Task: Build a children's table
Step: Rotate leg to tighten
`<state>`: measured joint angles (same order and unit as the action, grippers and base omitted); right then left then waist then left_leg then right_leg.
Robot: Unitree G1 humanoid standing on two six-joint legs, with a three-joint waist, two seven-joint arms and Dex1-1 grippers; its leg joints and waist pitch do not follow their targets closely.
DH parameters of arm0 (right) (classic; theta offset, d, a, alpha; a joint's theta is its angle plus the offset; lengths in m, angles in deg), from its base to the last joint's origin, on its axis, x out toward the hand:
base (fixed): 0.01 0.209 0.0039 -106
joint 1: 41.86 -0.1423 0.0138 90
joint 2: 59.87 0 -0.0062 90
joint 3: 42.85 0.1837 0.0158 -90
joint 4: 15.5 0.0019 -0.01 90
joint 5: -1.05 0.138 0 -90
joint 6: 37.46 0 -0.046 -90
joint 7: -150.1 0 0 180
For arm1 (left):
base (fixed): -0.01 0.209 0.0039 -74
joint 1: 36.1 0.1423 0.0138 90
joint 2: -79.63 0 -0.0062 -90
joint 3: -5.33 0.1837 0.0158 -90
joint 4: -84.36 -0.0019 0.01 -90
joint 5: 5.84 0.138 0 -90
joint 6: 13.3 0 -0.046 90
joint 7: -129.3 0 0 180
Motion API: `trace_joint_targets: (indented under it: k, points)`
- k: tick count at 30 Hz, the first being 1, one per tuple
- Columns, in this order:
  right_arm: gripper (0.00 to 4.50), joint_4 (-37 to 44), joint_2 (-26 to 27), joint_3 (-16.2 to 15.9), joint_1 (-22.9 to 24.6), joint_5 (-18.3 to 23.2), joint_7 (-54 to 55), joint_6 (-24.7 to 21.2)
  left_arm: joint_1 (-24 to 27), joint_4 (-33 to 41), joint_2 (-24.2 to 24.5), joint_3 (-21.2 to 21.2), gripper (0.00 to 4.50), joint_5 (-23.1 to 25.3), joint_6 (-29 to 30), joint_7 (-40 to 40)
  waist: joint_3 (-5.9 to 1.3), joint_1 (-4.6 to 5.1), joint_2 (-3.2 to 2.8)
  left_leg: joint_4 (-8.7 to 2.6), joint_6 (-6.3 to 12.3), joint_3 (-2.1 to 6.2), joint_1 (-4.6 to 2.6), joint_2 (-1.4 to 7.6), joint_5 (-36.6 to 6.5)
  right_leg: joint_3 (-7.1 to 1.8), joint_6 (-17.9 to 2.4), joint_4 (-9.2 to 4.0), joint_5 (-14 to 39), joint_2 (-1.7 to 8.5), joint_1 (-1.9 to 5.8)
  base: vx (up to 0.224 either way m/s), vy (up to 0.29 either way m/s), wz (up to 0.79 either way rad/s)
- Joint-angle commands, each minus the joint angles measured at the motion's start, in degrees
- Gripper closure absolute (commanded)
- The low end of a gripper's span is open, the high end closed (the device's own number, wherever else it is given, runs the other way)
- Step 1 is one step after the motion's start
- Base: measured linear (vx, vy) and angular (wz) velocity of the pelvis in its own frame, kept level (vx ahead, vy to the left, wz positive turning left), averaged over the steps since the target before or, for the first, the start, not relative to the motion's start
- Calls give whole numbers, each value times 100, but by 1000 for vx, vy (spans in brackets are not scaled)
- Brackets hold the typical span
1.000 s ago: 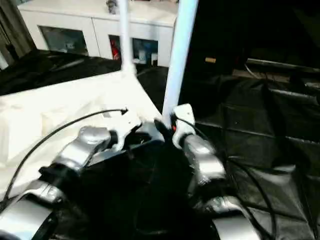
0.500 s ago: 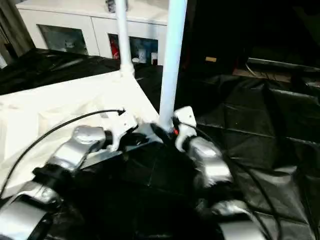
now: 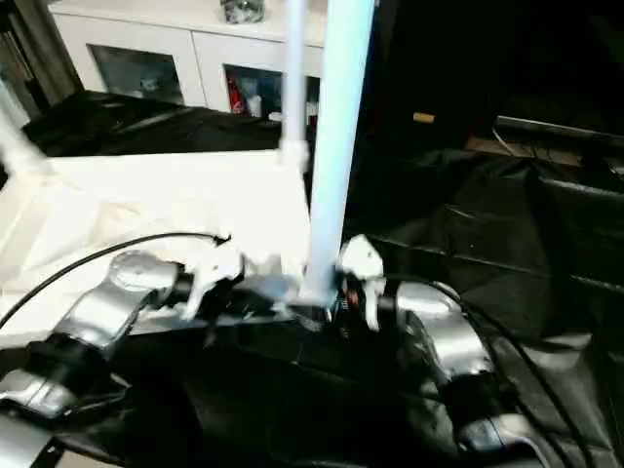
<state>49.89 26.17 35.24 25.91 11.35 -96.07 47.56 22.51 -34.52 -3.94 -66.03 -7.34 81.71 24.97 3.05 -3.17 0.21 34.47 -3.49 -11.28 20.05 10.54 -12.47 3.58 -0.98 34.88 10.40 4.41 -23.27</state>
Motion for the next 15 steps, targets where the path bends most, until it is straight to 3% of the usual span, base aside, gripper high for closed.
trace_joint_targets:
  k: [1,3,10,12,15]
  points:
    - [154,165,-39,-158,66,-28,-201,-93,27,89,44,99,450,-48,-78,166,-334,0,29,-438,396,117,-11,321,-875,-301,-1423,-409,1239,426,279,0,0,0]
    - [163,230,-53,-160,80,-2,-246,-167,46,117,109,88,450,-67,-62,239,-332,-8,55,-444,372,123,-6,322,-837,-302,-1413,-394,1236,430,287,0,0,0]
    - [173,157,96,-173,67,26,-54,-321,37,125,40,12,450,-69,6,38,-333,-4,54,-435,344,115,-7,311,-788,-305,-1402,-398,1214,431,281,0,0,0]
    - [173,-90,304,-51,-13,-75,470,-331,-50,-15,-136,-70,450,8,50,-375,-326,-4,59,-439,319,120,-10,311,-838,-304,-1376,-417,1343,437,278,0,0,0]
    - [173,-514,628,122,-166,-283,1374,-297,-202,-248,-383,-165,450,126,131,-977,-302,39,52,-451,102,130,-49,283,-1124,-302,-1207,-504,2057,446,242,0,0,0]
